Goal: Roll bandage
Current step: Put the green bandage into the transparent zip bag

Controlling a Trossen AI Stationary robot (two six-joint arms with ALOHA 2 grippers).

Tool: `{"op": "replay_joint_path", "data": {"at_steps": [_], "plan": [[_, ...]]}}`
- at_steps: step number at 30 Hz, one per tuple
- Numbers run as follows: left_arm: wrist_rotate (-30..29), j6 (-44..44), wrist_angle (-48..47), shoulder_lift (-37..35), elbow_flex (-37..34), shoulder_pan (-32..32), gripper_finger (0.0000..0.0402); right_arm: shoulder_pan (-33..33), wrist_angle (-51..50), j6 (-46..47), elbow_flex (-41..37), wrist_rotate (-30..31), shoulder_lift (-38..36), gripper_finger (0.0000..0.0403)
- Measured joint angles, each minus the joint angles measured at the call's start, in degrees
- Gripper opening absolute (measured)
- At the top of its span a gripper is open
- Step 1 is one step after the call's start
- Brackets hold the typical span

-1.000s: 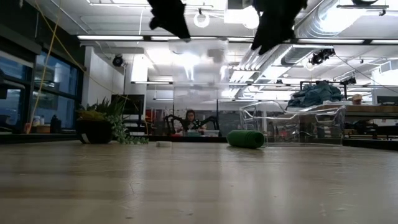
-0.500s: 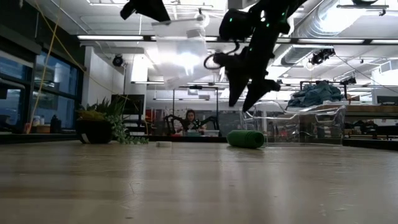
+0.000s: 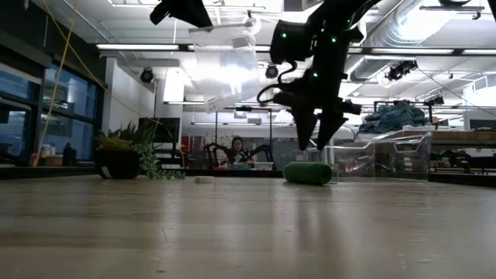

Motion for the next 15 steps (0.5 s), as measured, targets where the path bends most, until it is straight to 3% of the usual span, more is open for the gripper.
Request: {"op": "replay_joint_path", "data": {"at_steps": [5,15], "plan": [[0.02,0.00,0.02,0.02,0.02,0.00,0.0000,-0.08,-4.04,-2.56,0.00,6.30,-0.02,0.0208],[0.69,-0.48,0.74,0.02,0.02,0.00,0.0000,2.40,-2.41,-3.83,0.00,2.34,-0.04,0.0208]]}}
